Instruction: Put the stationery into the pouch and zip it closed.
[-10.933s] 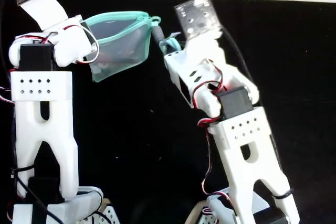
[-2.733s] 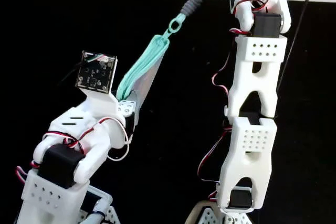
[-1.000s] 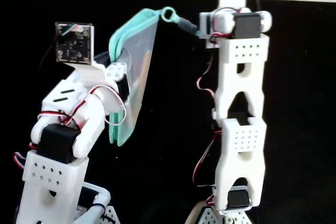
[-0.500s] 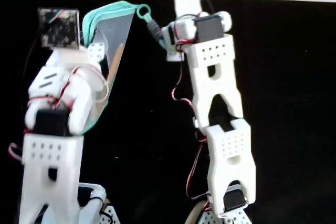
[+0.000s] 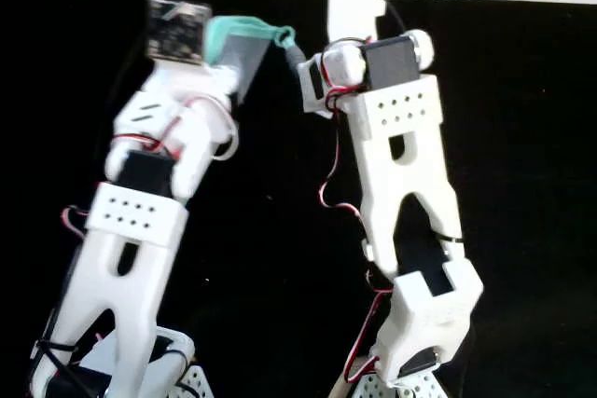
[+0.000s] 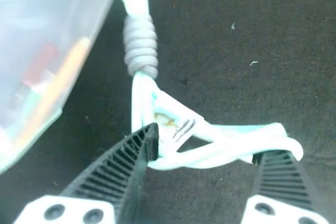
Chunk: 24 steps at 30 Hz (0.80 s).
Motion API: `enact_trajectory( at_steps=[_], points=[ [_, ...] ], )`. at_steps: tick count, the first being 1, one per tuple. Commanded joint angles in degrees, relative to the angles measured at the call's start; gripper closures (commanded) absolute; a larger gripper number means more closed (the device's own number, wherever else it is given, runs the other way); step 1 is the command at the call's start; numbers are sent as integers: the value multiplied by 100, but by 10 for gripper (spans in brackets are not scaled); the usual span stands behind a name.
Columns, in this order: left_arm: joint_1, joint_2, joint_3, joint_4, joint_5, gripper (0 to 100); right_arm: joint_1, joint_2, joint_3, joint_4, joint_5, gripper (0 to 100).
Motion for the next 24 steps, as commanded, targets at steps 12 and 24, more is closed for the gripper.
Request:
enact_trajectory(
  at_steps=[12,24],
  points=[
    [1209,-4,760,387,0,753,444,-400,-4,84,-510,657],
    [1218,-13,347,2057,-18,748,462,-374,22,84,-475,563]
  ],
)
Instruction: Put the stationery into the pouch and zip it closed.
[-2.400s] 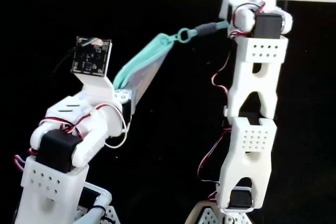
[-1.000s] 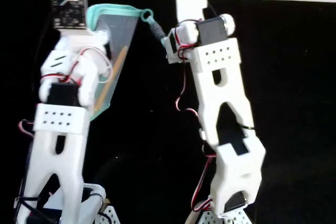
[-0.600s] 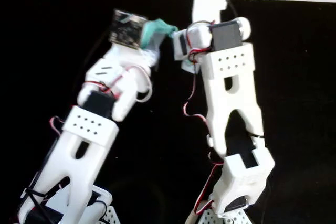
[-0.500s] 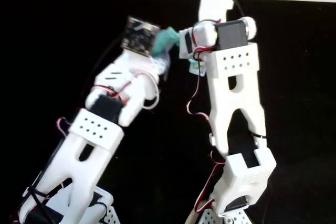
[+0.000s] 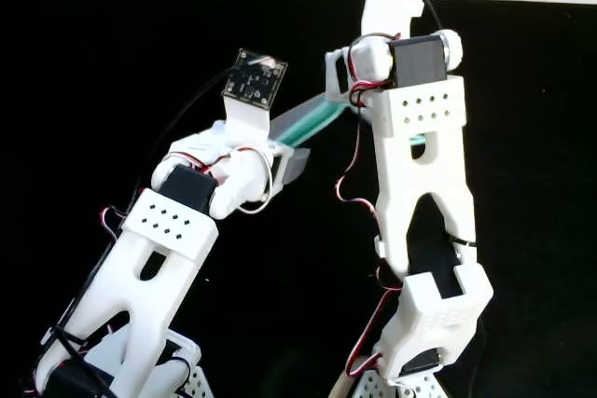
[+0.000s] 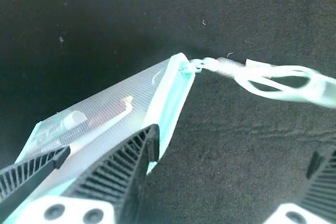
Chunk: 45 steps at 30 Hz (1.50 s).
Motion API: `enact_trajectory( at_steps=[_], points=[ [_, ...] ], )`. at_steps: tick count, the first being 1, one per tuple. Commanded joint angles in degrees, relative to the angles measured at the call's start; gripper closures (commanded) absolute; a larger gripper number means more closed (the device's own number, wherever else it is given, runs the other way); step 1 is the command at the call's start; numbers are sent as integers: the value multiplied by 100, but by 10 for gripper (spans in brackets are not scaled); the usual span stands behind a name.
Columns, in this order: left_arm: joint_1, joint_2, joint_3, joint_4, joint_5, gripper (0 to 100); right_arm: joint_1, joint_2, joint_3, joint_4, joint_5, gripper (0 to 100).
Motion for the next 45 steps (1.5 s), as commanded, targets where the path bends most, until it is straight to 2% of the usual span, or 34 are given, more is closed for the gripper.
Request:
enact_trajectory(
  at_steps=[1,6,18,20,25,28,35,40,45],
  points=[
    [48,-48,-251,325,-18,748,31,-295,-13,48,-26,563],
    [48,-180,-251,642,18,748,22,-295,-13,57,-26,563],
    [119,-1622,-259,1547,18,748,-101,-426,4,66,-26,563],
    [66,-1596,-356,1407,18,748,-224,-602,233,57,-26,563],
    [-356,-1130,-435,-114,9,751,-593,-1349,1226,48,-26,563],
    [-479,-567,-585,-536,-18,751,-593,-1868,1648,48,-18,563],
    [-479,479,-1842,-519,9,752,-567,-2756,2000,40,-18,563],
    [-497,585,-2273,-484,9,752,-567,-3020,2369,40,-18,563],
    [-488,576,-2747,440,79,752,-567,-3187,2677,40,-18,563]
  ],
)
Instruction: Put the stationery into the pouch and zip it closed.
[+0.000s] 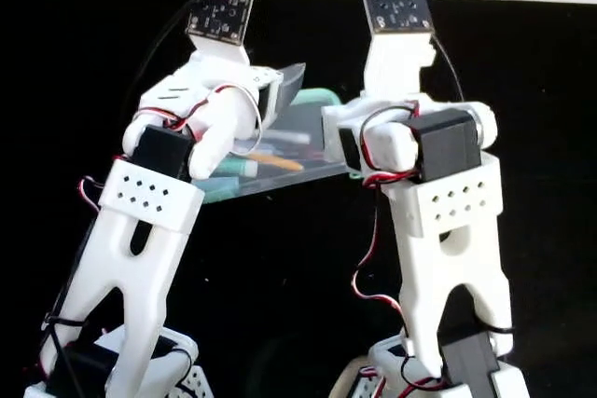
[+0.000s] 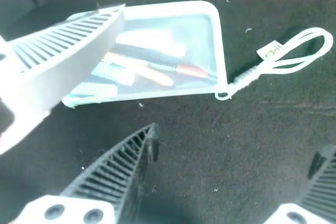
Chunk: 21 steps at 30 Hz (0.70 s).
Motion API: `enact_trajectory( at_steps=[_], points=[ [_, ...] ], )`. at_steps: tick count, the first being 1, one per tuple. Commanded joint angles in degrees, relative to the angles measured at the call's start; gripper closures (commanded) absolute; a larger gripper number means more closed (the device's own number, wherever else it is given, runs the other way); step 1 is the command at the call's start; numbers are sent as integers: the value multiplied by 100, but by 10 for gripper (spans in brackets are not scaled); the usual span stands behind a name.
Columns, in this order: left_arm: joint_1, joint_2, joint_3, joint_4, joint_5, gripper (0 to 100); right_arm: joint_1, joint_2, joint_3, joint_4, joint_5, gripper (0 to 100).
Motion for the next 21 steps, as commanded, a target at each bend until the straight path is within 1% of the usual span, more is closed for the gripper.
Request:
enact_trajectory(
  at_steps=[1,6,8,11,14,18,21],
  points=[
    [-66,-4,-620,642,176,752,-4,-286,75,40,-18,563],
    [-66,-198,-1174,1600,369,752,-4,-470,84,40,-18,563],
    [-66,-462,-1253,1873,369,752,-4,-541,84,40,70,563],
    [-75,-1015,-1200,2154,369,752,-4,-637,84,48,404,563],
    [-75,-1578,-1200,2673,369,752,40,-743,92,48,457,563],
    [-110,-2158,-1200,3332,334,748,303,-936,92,48,457,563],
    [-365,-2475,-1200,3464,334,748,558,-1086,92,48,457,563]
  ],
)
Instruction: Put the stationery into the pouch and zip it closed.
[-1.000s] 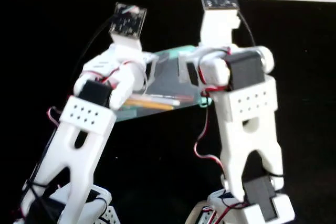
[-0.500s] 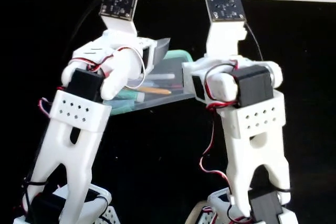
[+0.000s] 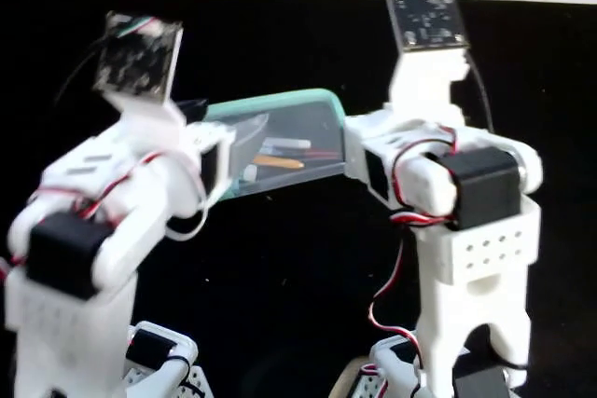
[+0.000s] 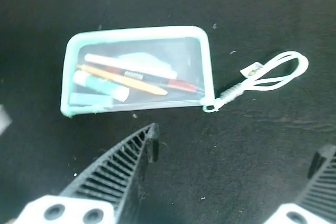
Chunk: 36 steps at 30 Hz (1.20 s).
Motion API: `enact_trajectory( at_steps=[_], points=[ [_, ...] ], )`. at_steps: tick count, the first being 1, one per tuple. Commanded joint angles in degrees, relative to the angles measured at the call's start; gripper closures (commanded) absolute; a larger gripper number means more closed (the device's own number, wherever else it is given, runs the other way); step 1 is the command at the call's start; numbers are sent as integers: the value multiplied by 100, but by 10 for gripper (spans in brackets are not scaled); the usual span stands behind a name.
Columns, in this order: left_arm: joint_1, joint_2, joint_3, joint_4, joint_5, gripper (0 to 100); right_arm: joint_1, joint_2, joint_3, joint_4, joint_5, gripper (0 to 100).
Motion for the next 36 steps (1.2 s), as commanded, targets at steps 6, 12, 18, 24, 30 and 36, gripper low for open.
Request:
enact_trajectory(
  at_steps=[6,12,18,24,30,36],
  points=[
    [-1007,-804,-224,255,9,751,400,-778,585,40,308,574],
    [-1613,-1297,-215,1064,26,752,400,-1754,1930,-338,501,669],
    [-2413,-2000,936,932,44,753,409,-3222,4119,-1297,492,671],
    [-3266,-3090,3037,-527,0,922,409,-4778,6211,-2264,510,673],
    [-3345,-4066,4989,-1899,-571,991,409,-5446,7257,-2580,1090,674],
    [-3345,-4892,6510,-2391,-607,990,418,-5481,7653,-2747,1073,773]
  ],
)
